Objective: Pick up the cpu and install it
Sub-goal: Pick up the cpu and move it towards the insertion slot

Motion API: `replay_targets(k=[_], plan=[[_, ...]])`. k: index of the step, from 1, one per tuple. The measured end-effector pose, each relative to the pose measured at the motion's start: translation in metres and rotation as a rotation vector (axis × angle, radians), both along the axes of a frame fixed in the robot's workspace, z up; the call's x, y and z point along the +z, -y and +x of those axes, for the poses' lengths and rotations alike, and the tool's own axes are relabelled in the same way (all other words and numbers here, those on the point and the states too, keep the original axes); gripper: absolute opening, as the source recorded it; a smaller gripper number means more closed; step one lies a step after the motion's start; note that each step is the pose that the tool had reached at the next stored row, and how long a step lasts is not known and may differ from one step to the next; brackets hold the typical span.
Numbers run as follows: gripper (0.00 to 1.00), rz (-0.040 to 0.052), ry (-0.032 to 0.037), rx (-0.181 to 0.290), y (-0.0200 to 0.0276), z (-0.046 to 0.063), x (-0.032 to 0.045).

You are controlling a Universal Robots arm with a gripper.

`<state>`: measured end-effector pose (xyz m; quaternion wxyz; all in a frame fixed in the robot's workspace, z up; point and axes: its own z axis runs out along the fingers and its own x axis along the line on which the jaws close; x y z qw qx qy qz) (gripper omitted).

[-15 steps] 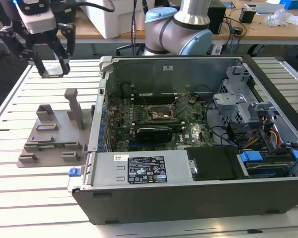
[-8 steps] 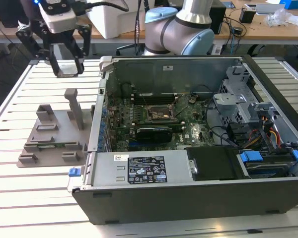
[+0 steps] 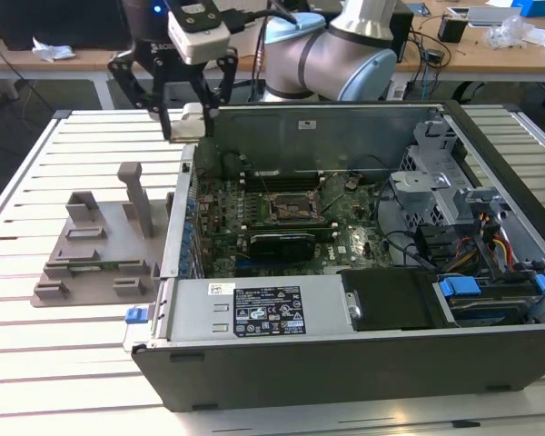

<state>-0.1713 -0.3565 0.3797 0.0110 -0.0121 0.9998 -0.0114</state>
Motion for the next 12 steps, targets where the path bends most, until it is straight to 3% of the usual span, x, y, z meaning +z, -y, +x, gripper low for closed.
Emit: replay_targets(k=[2,7,12], plan=[[0.55,-0.0019,-0.0011,0.000,-0.0019,0.009,-0.0032],[0.55,-0.0110,-0.0047,0.000,-0.0128,0.048,-0.0192],[0.55,-0.0160,-0.0051,0.000,-0.0185,0.069,-0.0275]])
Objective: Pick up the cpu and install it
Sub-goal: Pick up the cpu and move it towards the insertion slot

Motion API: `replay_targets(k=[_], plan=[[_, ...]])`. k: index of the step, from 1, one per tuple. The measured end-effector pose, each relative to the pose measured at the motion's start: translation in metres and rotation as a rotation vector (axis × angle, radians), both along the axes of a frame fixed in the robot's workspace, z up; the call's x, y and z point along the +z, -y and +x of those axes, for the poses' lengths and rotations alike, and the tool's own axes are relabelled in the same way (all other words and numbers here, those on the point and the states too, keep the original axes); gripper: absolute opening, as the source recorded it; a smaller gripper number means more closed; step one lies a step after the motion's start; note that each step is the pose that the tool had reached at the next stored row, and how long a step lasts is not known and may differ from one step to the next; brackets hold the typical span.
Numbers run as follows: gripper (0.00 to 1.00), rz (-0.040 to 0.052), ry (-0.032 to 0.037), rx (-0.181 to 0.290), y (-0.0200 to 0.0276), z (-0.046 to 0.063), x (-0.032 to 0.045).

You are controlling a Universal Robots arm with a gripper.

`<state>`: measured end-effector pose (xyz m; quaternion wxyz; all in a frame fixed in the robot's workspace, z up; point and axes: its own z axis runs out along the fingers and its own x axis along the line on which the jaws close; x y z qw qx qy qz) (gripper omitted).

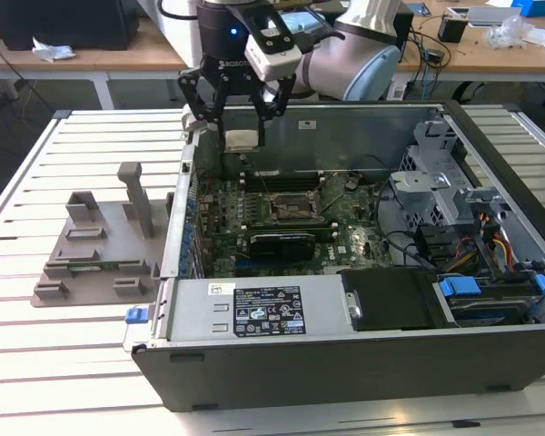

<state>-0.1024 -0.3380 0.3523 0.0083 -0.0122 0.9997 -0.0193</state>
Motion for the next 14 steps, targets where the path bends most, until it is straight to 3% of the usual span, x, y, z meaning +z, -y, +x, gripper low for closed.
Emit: replay_targets(k=[7,10,14], plan=[[0.55,-0.0071,-0.0008,0.000,-0.0073,0.028,-0.0125],[0.55,-0.0094,-0.0011,0.000,-0.0096,0.034,-0.0187],[0.55,-0.0116,-0.0012,0.000,-0.0150,0.045,-0.0342]])
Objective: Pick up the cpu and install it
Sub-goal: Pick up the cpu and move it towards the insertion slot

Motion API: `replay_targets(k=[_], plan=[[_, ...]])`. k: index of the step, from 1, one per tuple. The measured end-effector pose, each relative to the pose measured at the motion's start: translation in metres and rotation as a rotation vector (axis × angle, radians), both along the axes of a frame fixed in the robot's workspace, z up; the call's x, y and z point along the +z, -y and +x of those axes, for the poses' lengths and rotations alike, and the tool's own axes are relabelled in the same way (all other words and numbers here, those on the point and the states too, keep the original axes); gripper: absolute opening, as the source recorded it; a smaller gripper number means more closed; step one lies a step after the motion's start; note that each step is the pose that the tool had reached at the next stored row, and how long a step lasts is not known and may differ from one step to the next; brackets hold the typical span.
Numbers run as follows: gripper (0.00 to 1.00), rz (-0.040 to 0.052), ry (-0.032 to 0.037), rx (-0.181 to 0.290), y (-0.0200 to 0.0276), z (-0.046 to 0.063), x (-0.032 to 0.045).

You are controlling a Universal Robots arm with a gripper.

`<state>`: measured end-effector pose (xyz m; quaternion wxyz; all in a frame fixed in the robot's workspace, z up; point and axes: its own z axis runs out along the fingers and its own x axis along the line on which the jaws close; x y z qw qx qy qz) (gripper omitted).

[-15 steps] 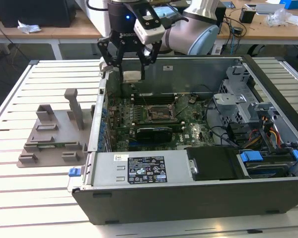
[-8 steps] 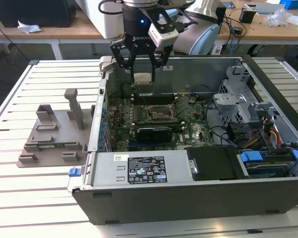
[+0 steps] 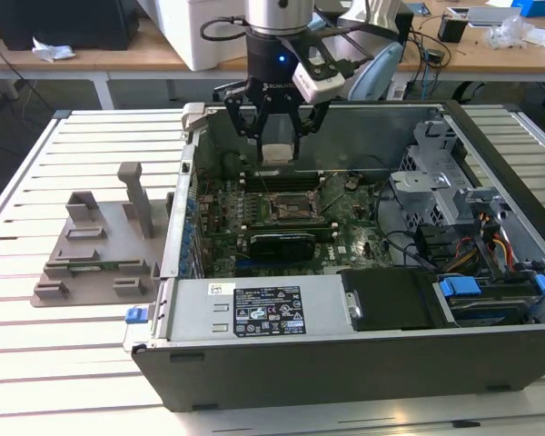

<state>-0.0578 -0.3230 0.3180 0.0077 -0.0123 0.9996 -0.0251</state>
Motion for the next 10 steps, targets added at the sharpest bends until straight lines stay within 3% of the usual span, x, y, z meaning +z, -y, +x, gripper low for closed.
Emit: replay_targets(k=[10], plan=[[0.55,-0.0065,-0.0004,0.000,-0.0027,0.032,-0.0309]])
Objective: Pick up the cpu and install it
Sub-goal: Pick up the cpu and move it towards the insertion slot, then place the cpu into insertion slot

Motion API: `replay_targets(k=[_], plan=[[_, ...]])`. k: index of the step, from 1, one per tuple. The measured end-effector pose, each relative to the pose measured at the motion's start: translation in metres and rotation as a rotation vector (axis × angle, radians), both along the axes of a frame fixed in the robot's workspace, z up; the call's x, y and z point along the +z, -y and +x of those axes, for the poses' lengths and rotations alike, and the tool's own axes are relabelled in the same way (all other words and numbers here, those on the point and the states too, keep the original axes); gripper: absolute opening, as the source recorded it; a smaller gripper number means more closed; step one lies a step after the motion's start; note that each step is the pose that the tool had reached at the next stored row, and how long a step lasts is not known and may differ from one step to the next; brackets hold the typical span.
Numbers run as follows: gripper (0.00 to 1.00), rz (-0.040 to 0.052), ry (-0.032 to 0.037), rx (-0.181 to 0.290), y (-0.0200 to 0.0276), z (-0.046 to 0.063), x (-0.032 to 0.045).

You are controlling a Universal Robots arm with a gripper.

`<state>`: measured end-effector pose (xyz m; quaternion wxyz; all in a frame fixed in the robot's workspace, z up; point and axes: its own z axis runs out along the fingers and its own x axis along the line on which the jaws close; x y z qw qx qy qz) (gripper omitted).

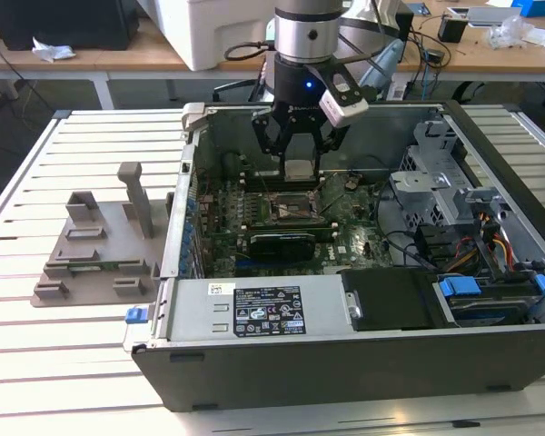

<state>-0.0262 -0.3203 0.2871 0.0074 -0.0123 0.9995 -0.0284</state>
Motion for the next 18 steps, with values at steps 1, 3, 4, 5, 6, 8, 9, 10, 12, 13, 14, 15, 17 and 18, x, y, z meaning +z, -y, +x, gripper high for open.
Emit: replay_targets(k=[1,3,4,5,6,8,9,10,12,13,14,15,17,18], plan=[[0.55,-0.0004,0.0000,0.000,0.0000,0.001,-0.0032],[0.55,-0.0004,0.0001,0.000,-0.0001,0.001,-0.0100],[0.55,-0.0005,0.0001,0.000,-0.0002,0.001,-0.0133],[0.55,-0.0005,0.0000,0.000,-0.0003,0.002,-0.0180],[0.55,-0.0006,0.0000,0.000,-0.0003,0.002,-0.0204],[0.55,-0.0006,0.0000,0.000,-0.0003,0.002,-0.0204],[0.55,-0.0006,0.0000,0.000,-0.0003,0.002,-0.0205],[0.55,-0.0005,0.0001,0.000,-0.0003,0.002,-0.0205],[0.55,-0.0005,0.0001,0.000,-0.0003,0.002,-0.0206],[0.55,-0.0005,0.0000,0.000,-0.0003,0.002,-0.0206],[0.55,-0.0005,0.0001,0.000,-0.0003,0.002,-0.0206],[0.55,-0.0005,0.0000,0.000,-0.0003,0.002,-0.0207],[0.55,-0.0005,0.0001,0.000,-0.0003,0.002,-0.0208],[0.55,-0.0005,0.0001,0.000,-0.0003,0.002,-0.0208]])
